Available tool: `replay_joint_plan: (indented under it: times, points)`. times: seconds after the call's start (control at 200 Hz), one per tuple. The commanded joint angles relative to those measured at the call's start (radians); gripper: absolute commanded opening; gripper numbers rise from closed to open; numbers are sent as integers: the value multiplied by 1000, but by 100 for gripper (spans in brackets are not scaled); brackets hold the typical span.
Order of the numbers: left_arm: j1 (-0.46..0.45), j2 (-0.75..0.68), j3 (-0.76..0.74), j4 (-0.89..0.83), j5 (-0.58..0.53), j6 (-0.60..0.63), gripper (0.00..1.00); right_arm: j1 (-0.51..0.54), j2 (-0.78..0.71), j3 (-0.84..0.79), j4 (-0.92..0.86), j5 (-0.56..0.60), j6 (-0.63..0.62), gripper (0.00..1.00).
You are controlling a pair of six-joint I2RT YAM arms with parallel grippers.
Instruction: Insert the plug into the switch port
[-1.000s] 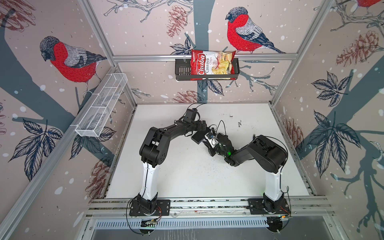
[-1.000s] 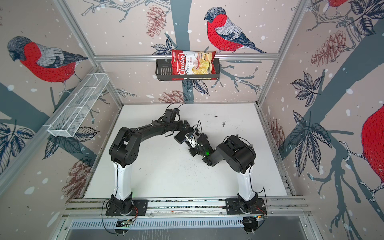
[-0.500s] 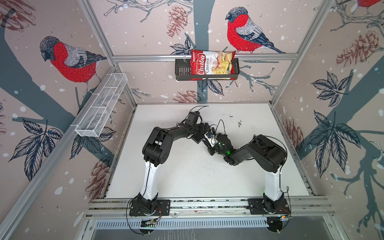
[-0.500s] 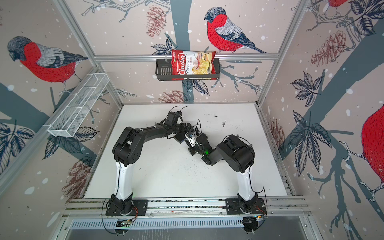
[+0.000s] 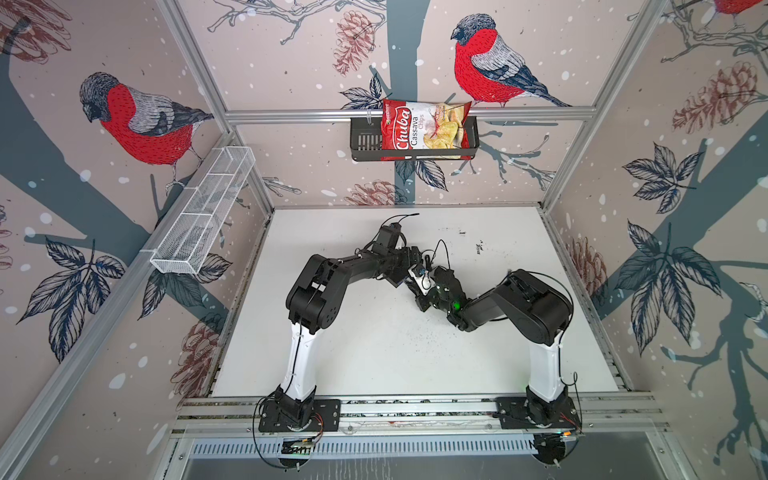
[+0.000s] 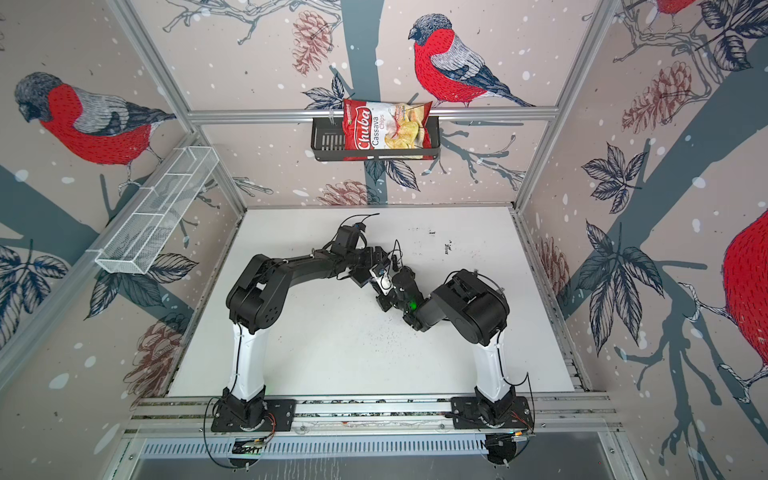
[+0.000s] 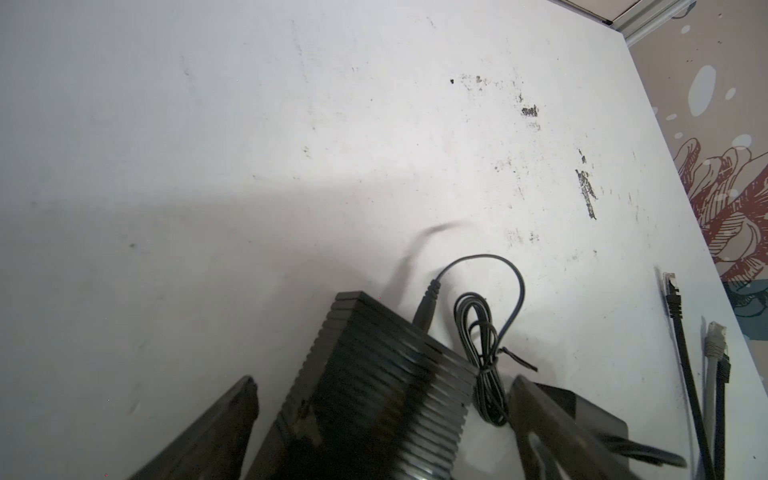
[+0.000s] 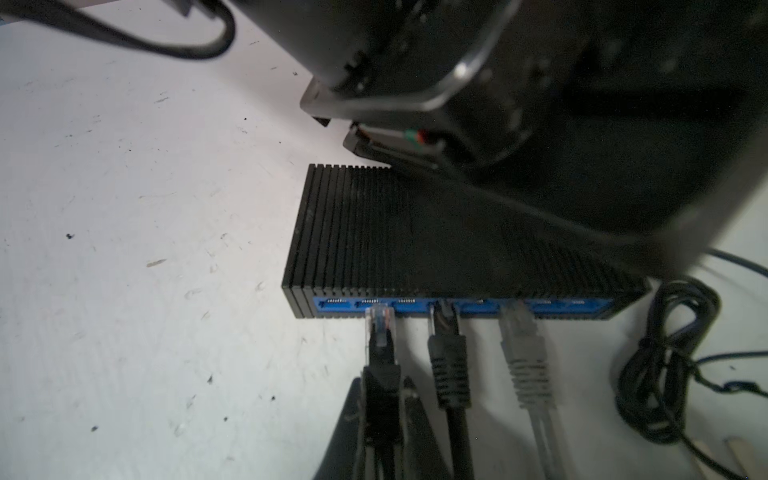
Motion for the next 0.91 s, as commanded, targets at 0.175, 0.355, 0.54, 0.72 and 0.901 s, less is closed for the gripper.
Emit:
replay_joint_plan:
  times: [0.175,0.355,0.54,0.72,0.901]
  points:
    - [-21,2,-10,-39,80,-36,92,6,-37,3,55,21,1,2]
    - [-21,5,-10,-39,79,-35,92,15,-43,11,40,21,0,2]
    - [-20,2,-11,-42,74,-32,92,27,-49,14,25,21,3,2]
    - [-21,2,-11,-44,74,-28,92,30,-48,17,17,44,-3,2]
    - [-24,3,-12,-40,80,-31,92,27,-30,25,27,77,3,2]
